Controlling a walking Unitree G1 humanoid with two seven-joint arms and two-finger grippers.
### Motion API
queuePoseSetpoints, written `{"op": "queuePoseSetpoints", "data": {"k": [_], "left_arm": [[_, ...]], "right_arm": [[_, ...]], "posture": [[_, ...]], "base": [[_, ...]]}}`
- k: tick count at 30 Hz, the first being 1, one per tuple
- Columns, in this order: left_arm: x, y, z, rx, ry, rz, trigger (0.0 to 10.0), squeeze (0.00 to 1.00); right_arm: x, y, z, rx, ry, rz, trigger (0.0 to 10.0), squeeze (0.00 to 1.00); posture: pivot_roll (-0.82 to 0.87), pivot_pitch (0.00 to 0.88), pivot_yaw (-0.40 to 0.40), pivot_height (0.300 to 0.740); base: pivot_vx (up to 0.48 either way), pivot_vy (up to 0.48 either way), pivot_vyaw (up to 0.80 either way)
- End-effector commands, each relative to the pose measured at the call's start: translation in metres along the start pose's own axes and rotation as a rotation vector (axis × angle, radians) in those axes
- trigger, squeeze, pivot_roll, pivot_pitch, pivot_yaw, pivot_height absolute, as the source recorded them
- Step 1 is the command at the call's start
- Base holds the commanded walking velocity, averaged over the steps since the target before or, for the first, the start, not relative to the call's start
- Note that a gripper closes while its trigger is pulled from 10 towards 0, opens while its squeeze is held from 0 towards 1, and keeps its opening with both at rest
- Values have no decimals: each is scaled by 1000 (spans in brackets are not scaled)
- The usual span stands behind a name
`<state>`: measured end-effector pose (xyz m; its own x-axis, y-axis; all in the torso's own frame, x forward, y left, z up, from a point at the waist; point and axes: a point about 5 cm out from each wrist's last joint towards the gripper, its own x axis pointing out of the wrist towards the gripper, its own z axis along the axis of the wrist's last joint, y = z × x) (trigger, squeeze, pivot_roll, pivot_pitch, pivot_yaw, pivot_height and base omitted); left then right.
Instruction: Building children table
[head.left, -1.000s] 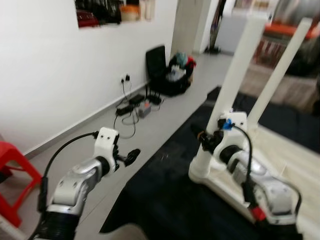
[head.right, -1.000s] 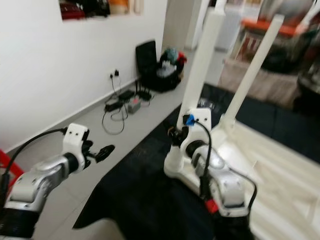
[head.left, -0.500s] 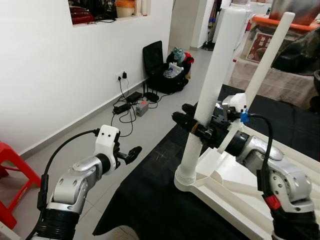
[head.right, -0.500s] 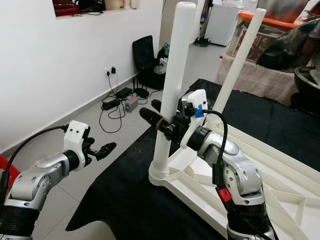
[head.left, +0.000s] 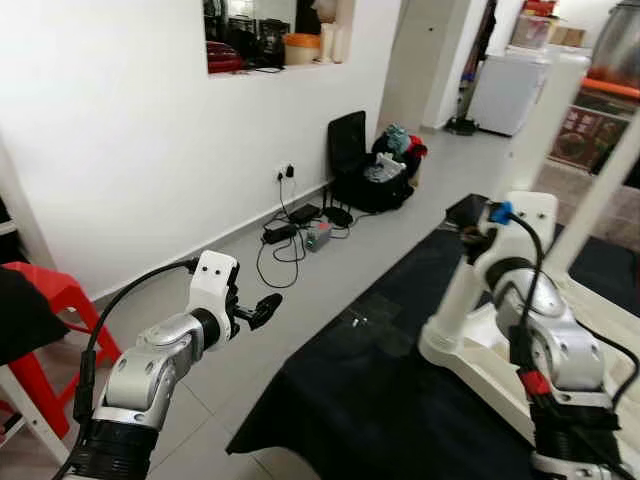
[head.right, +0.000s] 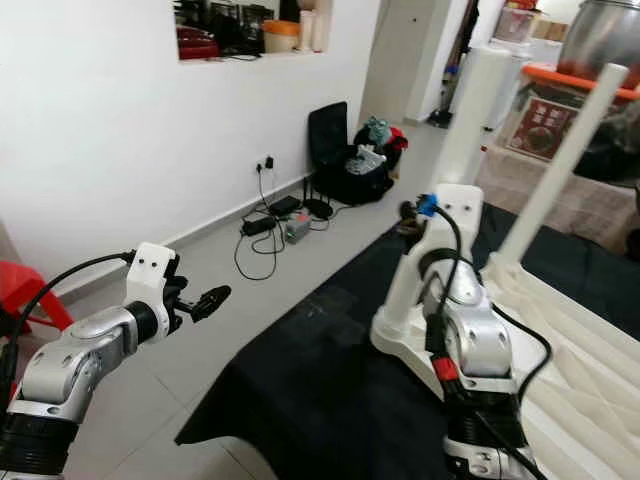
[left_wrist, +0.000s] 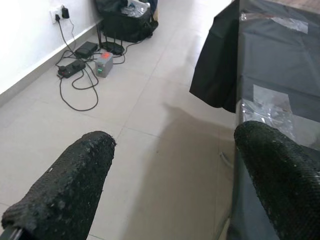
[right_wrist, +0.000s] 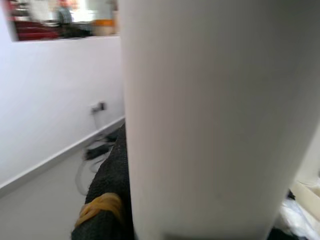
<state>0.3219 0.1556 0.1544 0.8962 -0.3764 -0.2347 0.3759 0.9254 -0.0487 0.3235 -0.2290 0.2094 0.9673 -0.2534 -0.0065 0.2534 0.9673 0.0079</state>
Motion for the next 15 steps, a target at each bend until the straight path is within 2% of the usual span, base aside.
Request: {"op": "queuePoseSetpoints", "data": {"k": [1, 2, 3, 4, 5, 6, 7, 8, 9, 10, 11, 12, 13, 14, 15], "left_arm": [[2, -3, -4, 0, 19, -5, 10000, 0], [2, -3, -4, 0, 19, -5, 10000, 0], [2, -4, -4, -3, 20, -8, 10000, 0], [3, -5, -5, -6, 20, -14, 10000, 0], [3, -5, -5, -6, 20, -14, 10000, 0], [3, -5, -4, -7, 20, -16, 10000, 0], [3, -6, -4, -7, 20, -18, 10000, 0], [3, -6, -4, -7, 20, -18, 10000, 0], [3, -6, -4, -7, 19, -20, 10000, 0], [2, -5, -4, -8, 18, -21, 10000, 0], [2, -5, -4, -8, 18, -21, 10000, 0], [2, -5, -4, -9, 18, -21, 10000, 0], [2, -5, -4, -9, 18, -21, 10000, 0], [2, -5, -3, -9, 17, -22, 10000, 0], [2, -6, -3, -10, 16, -26, 10000, 0]], "right_arm": [[-11, -16, -54, -31, 252, -85, 4000, 0], [-11, -16, -54, -31, 252, -85, 4000, 0], [-15, 6, -46, 36, 224, 56, 10000, 0], [-19, 34, -27, 116, 146, 263, 10000, 0], [-19, 34, -27, 116, 146, 263, 10000, 0], [-20, 39, -20, 133, 113, 314, 10000, 0], [-20, 44, -14, 142, 82, 364, 10000, 663], [-20, 44, -14, 142, 82, 364, 10000, 663], [-21, 51, 0, 199, 29, 481, 10000, 1000], [-28, 59, 12, 233, -9, 623, 10000, 1000], [-28, 59, 12, 233, -9, 623, 10000, 1000], [-36, 65, 20, 244, -41, 759, 10000, 925], [-36, 65, 20, 244, -41, 759, 10000, 925], [-47, 69, 29, 223, -87, 909, 10000, 0], [-56, 71, 34, 197, -115, 1035, 10000, 0]], "posture": [[83, 0, -72, 740], [83, 0, -72, 740], [82, 0, -72, 740], [83, 0, -73, 740], [83, 0, -73, 740], [83, 0, -73, 740], [84, 0, -75, 740], [84, 0, -75, 740], [88, 0, -79, 740], [92, 0, -82, 740], [92, 0, -82, 740], [92, 0, -81, 740], [92, 0, -81, 740], [90, 0, -83, 740], [94, 0, -85, 740]], "base": [[0, 0, 0], [0, 0, 0], [0, 0, 0], [0, 0, 0], [0, 0, 0], [0, 0, 0], [0, 0, 0], [0, 0, 0], [0, 0, 0], [0, 0, 0], [0, 0, 0], [0, 0, 0], [0, 0, 0], [0, 0, 0], [0, 0, 0]]}}
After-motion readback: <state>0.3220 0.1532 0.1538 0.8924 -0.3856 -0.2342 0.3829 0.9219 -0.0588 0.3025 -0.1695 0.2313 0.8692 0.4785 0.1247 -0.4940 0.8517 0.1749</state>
